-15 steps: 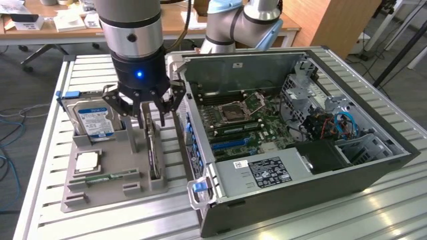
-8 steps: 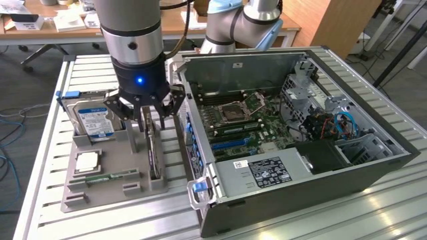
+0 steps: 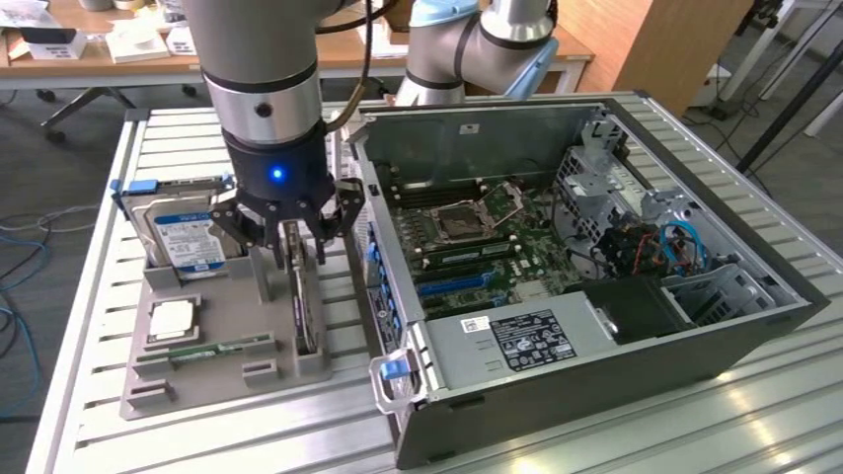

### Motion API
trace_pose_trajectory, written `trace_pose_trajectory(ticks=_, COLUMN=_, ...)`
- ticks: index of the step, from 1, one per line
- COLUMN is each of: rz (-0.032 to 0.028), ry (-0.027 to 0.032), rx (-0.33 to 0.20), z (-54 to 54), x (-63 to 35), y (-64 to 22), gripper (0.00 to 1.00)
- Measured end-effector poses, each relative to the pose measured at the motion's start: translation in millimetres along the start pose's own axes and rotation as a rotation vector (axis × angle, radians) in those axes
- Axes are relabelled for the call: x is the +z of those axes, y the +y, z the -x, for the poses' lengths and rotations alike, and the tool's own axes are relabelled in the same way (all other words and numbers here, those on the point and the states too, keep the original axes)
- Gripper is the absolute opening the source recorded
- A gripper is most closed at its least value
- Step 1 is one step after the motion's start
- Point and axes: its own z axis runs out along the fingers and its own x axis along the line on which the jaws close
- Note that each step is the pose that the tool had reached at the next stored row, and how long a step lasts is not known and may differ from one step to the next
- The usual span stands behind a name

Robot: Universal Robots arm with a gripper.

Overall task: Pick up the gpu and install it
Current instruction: 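Pick up the gpu and move the gpu toward the slot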

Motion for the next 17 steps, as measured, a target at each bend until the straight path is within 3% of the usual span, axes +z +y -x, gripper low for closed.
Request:
trace_pose_trajectory(ticks=8, rz=-0.0001, ry=0.0000, rx=0.000, z=-0.7, x=10.6, y=-0.5, gripper=0.47)
trace_pose_trajectory(ticks=17, rz=0.0000, ry=-0.0014, rx=0.000, z=-4.2, x=12.6, y=-0.9, gripper=0.47)
